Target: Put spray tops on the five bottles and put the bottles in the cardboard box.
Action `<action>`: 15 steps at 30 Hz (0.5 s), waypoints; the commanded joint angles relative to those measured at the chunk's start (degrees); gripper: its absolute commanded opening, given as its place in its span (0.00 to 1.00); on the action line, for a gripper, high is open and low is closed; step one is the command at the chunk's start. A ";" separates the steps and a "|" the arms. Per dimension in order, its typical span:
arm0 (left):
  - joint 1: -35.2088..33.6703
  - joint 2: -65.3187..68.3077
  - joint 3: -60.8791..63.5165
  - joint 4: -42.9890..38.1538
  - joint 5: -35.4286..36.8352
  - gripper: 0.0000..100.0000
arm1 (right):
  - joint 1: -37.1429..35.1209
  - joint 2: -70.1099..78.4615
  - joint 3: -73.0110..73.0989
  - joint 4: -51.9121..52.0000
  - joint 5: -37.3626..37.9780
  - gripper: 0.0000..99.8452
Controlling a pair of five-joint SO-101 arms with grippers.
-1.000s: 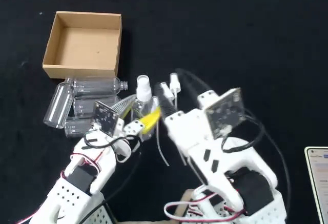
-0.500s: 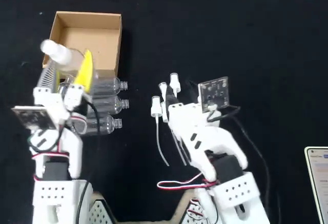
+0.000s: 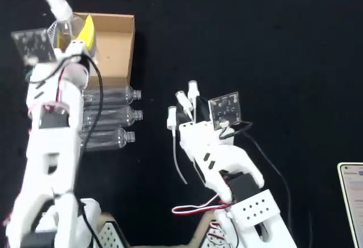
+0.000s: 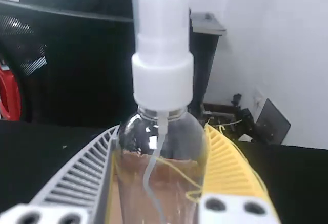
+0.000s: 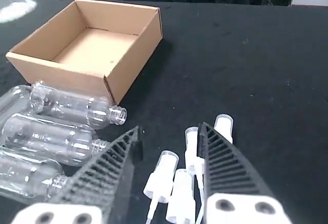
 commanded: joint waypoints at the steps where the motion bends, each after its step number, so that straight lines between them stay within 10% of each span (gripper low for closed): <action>1: -1.80 11.87 -12.18 -1.32 -0.53 0.11 | -0.26 -0.84 -0.31 -1.67 -0.18 0.17; 6: -3.12 25.67 -21.32 -5.01 -0.53 0.11 | -0.26 -0.57 -0.31 -1.76 -0.18 0.17; 15: -4.09 51.43 -28.53 -36.84 -2.29 0.11 | -0.26 -0.57 -0.31 -1.76 -0.18 0.17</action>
